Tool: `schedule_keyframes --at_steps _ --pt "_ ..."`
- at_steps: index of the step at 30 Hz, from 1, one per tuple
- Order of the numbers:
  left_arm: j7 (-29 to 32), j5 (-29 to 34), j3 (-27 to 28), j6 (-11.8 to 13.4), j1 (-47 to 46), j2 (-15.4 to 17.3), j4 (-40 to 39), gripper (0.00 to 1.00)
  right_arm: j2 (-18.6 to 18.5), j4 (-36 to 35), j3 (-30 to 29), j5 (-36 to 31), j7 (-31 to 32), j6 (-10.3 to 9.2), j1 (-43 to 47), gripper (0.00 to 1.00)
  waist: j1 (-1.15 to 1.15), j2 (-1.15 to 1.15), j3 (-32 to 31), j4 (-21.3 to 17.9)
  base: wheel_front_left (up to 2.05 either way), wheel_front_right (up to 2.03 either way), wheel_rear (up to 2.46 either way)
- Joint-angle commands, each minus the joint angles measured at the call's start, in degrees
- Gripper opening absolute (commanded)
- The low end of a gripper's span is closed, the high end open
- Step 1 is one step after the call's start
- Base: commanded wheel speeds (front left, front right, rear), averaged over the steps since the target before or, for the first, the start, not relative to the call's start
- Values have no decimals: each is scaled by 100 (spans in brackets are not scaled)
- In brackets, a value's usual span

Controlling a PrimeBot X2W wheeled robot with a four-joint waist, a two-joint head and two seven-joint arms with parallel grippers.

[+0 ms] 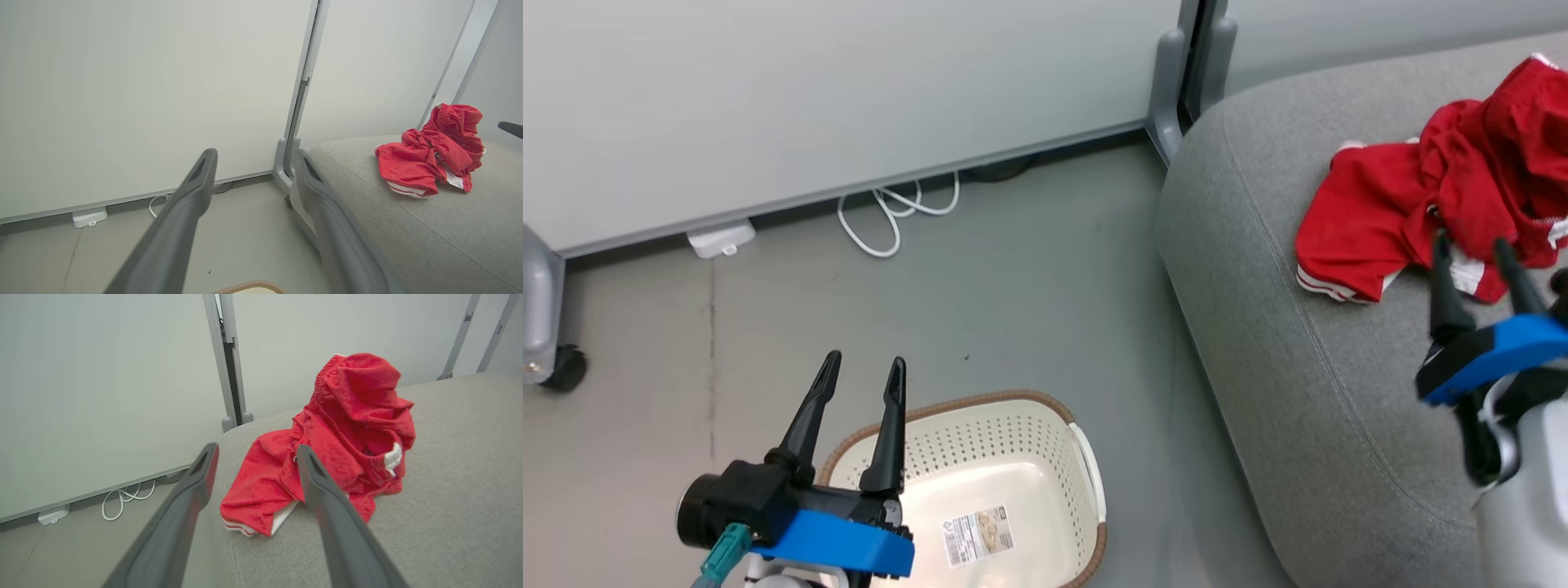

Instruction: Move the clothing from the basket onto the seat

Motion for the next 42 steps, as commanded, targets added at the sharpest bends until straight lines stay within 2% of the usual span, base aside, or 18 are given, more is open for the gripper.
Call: schedule_keyframes --at_steps 1,11,20,30,42 --pt "-15 24 72 -20 69 -22 32 100 87 -193 81 -49 21 3 267 100 2 0 -195 122 0 0 0" --pt "-15 63 535 -33 413 -187 238 100 581 -1496 588 -447 237 3 1495 100 2 0 -670 332 0 0 0" --pt "-16 117 884 -26 534 -275 554 100 764 -2213 645 -715 323 3 2299 100 2 0 -926 673 0 0 0" --pt "-15 181 1100 -39 542 -256 951 100 776 -2562 929 -673 299 3 2931 100 2 0 -993 1038 0 0 0" --pt "-15 230 1094 -48 542 -226 1114 100 777 -2582 921 -651 295 3 3026 100 2 0 -976 1160 0 0 0"
